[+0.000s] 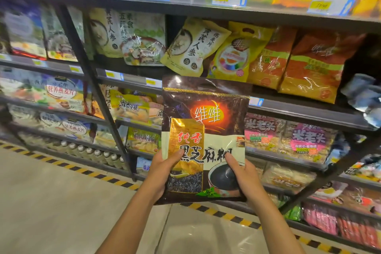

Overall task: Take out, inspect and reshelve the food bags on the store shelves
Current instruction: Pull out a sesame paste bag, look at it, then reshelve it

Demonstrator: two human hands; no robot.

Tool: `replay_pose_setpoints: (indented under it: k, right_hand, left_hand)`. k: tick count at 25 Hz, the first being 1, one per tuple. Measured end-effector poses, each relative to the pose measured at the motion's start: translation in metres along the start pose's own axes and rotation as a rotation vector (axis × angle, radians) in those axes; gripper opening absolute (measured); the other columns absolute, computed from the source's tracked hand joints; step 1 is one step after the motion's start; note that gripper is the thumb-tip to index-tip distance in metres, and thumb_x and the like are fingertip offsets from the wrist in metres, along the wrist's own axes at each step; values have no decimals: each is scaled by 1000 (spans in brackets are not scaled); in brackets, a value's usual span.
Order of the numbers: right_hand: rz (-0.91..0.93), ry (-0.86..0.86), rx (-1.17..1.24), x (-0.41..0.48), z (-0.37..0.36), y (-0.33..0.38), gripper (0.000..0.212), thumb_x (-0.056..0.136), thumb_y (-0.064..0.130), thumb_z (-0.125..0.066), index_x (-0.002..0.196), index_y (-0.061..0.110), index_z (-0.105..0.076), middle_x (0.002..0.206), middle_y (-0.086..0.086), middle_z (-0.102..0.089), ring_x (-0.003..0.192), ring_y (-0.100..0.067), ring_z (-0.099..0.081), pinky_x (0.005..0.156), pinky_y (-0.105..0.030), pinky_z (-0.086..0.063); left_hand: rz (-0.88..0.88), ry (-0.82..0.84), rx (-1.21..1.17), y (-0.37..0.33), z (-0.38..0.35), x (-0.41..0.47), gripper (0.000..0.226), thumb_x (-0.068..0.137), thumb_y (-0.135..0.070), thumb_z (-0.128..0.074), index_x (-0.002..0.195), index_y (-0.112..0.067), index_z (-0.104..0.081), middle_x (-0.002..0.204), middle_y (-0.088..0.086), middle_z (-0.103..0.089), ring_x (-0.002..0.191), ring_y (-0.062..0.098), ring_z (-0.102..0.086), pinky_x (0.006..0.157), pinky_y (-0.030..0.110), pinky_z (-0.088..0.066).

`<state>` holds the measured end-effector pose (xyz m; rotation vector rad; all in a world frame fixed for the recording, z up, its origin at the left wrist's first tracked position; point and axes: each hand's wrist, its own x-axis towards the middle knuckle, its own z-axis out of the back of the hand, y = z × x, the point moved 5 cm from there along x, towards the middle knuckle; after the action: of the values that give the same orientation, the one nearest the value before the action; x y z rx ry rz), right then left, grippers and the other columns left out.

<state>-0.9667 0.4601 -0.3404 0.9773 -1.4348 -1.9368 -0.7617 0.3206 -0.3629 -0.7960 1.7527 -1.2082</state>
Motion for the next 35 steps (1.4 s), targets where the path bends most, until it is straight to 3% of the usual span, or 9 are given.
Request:
replay_pose_setpoints:
  k: [3, 6, 10, 13, 15, 18, 25, 30, 35]
  right_hand:
    - [9, 35, -31, 2, -49, 13, 32, 99, 43, -62, 83, 16, -71, 84, -1, -75, 86, -13, -70, 73, -27, -47]
    - [41, 34, -32, 0, -97, 33, 39, 100, 39, -62, 71, 13, -67, 63, 5, -70, 63, 0, -66, 69, -25, -44]
    - [83, 37, -4, 1, -154, 61, 19, 97, 44, -64, 94, 27, -71, 88, 9, -76, 86, -1, -69, 85, -29, -50]
    - [118, 13, 31, 6, -195, 88, 26, 93, 51, -66, 111, 31, -67, 101, 12, -75, 95, -4, -69, 83, -25, -51]
    - [138, -11, 50, 11, -210, 106, 37, 89, 56, -67, 115, 31, -67, 107, 9, -77, 98, -9, -73, 85, -28, -57]
    - [192, -68, 56, 17, -222, 140, 32, 92, 53, -67, 112, 28, -69, 106, 6, -79, 95, -10, -76, 77, -23, -59]
    - [322, -113, 107, 35, -213, 216, 21, 97, 38, -65, 108, 23, -73, 91, 11, -82, 84, -5, -77, 66, -16, -56]
    - [414, -40, 109, 53, -203, 285, 44, 81, 46, -68, 118, 24, -69, 103, 5, -81, 96, -12, -77, 83, -30, -57]
    - [592, -27, 14, 84, -179, 366, 54, 73, 34, -80, 123, 22, -64, 108, 5, -80, 102, -15, -76, 79, -23, -57]
  left_hand:
    - [-7, -31, -2, -20, 43, 1, 41, 88, -39, -79, 123, -19, -69, 109, 6, -81, 105, 28, -77, 102, 52, -56]
    - [-55, -61, 32, -45, 86, 5, 40, 86, -43, -77, 120, -23, -69, 105, 0, -82, 100, 22, -78, 97, 48, -60]
    - [-119, -98, 83, -81, 144, 18, 51, 76, -60, -83, 112, -26, -72, 105, 0, -82, 103, 25, -76, 102, 55, -56]
    - [-187, -72, 96, -115, 179, 31, 68, 64, -71, -80, 116, -28, -71, 109, -1, -80, 107, 23, -74, 103, 53, -55]
    - [-224, -54, 93, -139, 190, 38, 48, 77, -61, -81, 110, -28, -69, 106, -2, -79, 105, 21, -73, 101, 45, -56]
    - [-287, 9, 69, -177, 197, 51, 24, 88, -42, -76, 105, -26, -70, 102, -3, -80, 105, 22, -75, 90, 33, -58]
    - [-380, 126, 69, -251, 182, 81, 57, 75, -63, -78, 121, -30, -70, 111, -10, -80, 108, 16, -75, 105, 47, -54]
    - [-425, 203, 64, -327, 158, 106, 31, 91, -44, -74, 118, -27, -73, 107, -5, -82, 103, 19, -77, 105, 48, -55]
    - [-409, 221, 104, -408, 132, 144, 50, 77, -60, -80, 114, -26, -75, 110, -2, -81, 112, 24, -72, 109, 46, -50]
